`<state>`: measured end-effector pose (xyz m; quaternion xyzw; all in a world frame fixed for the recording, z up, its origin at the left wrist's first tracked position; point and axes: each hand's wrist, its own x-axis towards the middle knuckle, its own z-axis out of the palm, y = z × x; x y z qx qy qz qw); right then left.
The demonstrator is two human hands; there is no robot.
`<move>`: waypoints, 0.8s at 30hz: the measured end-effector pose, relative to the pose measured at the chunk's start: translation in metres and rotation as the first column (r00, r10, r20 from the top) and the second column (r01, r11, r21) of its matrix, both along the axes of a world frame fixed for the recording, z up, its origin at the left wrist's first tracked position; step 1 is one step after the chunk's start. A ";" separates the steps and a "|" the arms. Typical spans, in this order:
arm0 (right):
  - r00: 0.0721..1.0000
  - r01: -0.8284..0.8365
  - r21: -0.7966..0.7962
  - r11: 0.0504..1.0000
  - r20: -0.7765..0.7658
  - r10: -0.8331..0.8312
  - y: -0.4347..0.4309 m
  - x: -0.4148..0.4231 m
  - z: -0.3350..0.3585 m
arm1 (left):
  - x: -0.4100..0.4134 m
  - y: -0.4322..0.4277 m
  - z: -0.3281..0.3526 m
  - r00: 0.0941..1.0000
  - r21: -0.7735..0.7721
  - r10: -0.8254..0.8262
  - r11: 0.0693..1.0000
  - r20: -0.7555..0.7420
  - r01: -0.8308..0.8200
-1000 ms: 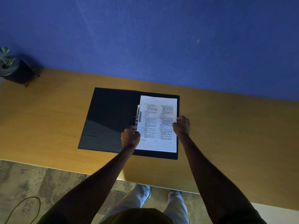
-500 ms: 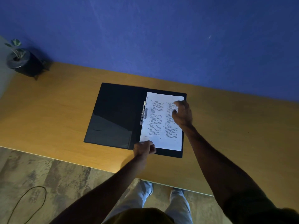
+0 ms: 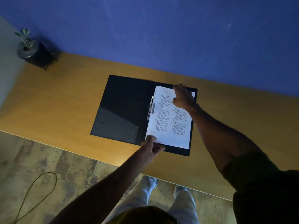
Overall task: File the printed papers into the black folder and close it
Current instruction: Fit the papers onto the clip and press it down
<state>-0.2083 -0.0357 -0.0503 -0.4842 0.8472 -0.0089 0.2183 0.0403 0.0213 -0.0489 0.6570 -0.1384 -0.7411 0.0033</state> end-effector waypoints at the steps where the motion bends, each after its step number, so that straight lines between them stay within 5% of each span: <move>1: 1.000 0.002 0.011 1.000 0.008 -0.002 -0.002 0.000 -0.002 | 0.000 -0.001 0.000 1.000 -0.001 0.005 1.000 -0.006 -0.005; 19: 0.998 0.069 0.027 0.997 0.013 -0.069 -0.010 0.002 -0.008 | 0.012 -0.015 -0.020 0.996 0.018 -0.034 0.999 -0.088 0.035; 24: 0.995 0.091 -0.003 0.996 0.048 -0.091 -0.007 0.004 -0.008 | 0.025 -0.022 -0.022 0.977 0.016 -0.182 0.983 -0.113 0.185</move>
